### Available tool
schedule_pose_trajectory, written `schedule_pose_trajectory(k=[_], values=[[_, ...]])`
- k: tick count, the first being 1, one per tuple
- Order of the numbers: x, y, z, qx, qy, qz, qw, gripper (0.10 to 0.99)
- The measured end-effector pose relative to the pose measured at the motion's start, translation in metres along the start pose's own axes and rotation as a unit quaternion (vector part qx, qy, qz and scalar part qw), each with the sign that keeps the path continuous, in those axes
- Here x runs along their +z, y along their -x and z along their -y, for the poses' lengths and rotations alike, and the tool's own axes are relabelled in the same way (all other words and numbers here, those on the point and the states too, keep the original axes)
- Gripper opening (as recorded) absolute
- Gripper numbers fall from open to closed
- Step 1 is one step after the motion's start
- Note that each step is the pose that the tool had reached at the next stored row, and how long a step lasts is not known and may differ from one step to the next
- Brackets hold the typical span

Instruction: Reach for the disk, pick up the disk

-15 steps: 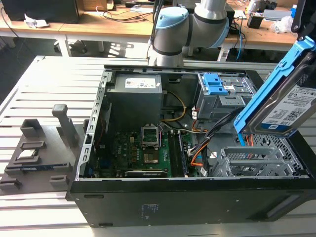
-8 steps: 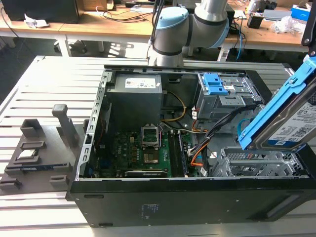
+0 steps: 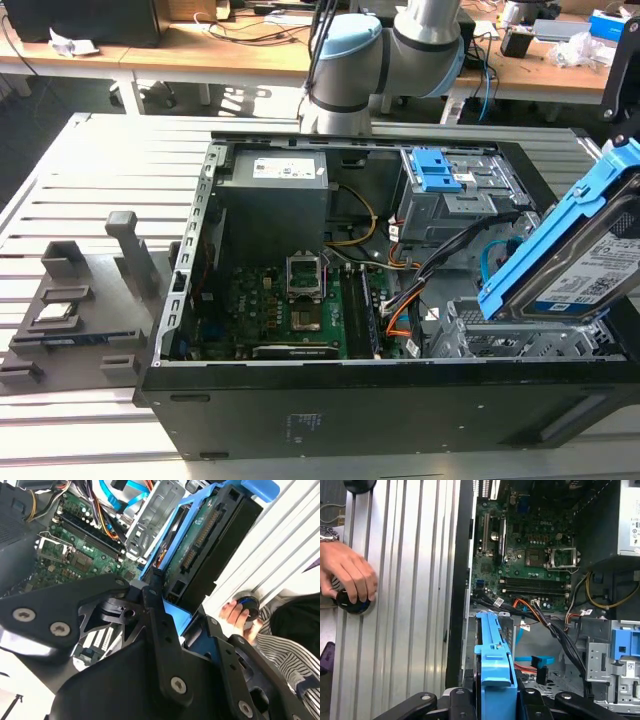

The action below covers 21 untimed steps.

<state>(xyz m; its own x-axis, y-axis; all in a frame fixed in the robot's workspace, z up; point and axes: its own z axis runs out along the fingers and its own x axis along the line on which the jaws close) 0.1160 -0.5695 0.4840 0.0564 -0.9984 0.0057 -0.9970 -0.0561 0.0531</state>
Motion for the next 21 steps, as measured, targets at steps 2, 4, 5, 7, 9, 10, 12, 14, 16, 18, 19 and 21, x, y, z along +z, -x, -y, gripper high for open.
schedule_pose_trajectory(k=[2,4,5,7,9,10,12,14,16,18,19,21], values=[[0.0046,0.0002,0.0008,0.0,0.0001,0.0002,1.0,0.369],[0.0069,0.0021,0.0014,0.0,0.0001,0.0001,1.0,0.369],[0.0088,0.0055,0.002,0.0,0.0001,0.0001,1.0,0.369],[0.0106,0.01,0.0025,0.0,0.0001,0.0001,1.0,0.369],[0.0134,0.014,0.0039,0.0,0.0001,0.0001,1.0,0.369],[0.0156,0.0151,0.005,0.0,0.0001,0.0002,1.0,0.369],[0.0195,0.0157,0.007,0.0,0.0001,0.0002,1.0,0.369],[0.0222,0.0163,0.0076,0.0,0.0001,0.0001,1.0,0.369],[0.0243,0.0204,0.0079,0.005,0.0001,0.0004,1.0,0.369],[0.0258,0.0212,0.0086,0.009,0.0002,0.0006,1.0,0.369],[0.0261,0.0212,0.0088,0.01,0.0002,0.0005,1.0,0.369],[0.0262,0.0212,0.0088,0.01,0.0002,0.0005,1.0,0.369]])
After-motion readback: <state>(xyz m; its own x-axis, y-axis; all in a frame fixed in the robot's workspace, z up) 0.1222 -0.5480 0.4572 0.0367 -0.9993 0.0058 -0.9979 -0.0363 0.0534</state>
